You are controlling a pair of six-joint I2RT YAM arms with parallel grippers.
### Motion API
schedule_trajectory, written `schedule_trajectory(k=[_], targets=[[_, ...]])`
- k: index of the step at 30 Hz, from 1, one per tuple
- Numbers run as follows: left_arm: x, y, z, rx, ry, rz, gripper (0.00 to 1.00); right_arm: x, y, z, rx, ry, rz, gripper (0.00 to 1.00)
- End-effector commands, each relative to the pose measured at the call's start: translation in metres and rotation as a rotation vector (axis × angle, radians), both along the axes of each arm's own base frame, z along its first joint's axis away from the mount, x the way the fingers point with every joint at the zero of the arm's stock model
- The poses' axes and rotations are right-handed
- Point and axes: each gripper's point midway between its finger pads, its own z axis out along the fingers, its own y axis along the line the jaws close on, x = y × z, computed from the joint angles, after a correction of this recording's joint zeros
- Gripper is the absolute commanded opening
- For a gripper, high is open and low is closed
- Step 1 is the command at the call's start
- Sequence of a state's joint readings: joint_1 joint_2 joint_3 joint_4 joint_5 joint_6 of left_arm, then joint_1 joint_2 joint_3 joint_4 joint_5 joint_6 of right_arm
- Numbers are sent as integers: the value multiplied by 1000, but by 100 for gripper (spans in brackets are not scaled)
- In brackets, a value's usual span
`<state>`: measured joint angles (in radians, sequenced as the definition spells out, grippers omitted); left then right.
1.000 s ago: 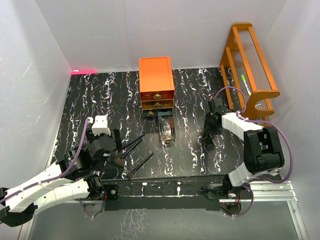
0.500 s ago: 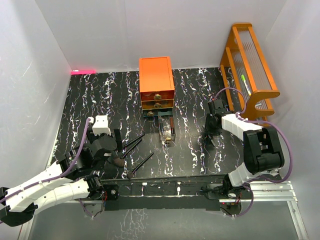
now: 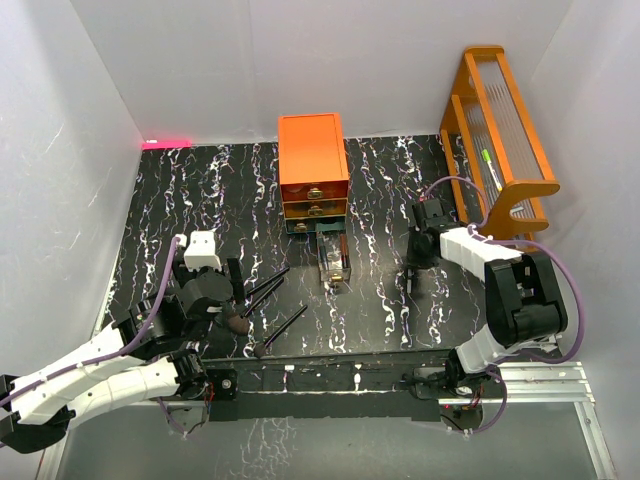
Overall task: Organize the makeup
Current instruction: Pick up the makeup from the center of the board.
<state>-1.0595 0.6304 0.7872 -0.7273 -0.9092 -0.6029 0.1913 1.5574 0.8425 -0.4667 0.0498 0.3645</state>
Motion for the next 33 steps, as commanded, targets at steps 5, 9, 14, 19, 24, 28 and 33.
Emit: schedule_trajectory(k=[5,9,14,19,24,28,33], targets=[[0,6,9,-7,-22,20,74,23,53,46,19,-133,107,8],[0,6,10,-9,-23,20,74,26,89,85,24,-209,164,8],[0,7,11,-14,-26,20,74,31,134,141,129,-316,233,8],[-1,8,12,-20,-30,22,74,36,170,167,219,-375,287,8],[-2,11,13,-27,-32,29,74,38,197,162,252,-381,310,8],[-2,13,14,-36,-38,36,74,38,212,154,261,-380,317,8],[-2,13,14,-35,-40,37,74,40,219,141,243,-372,311,8]])
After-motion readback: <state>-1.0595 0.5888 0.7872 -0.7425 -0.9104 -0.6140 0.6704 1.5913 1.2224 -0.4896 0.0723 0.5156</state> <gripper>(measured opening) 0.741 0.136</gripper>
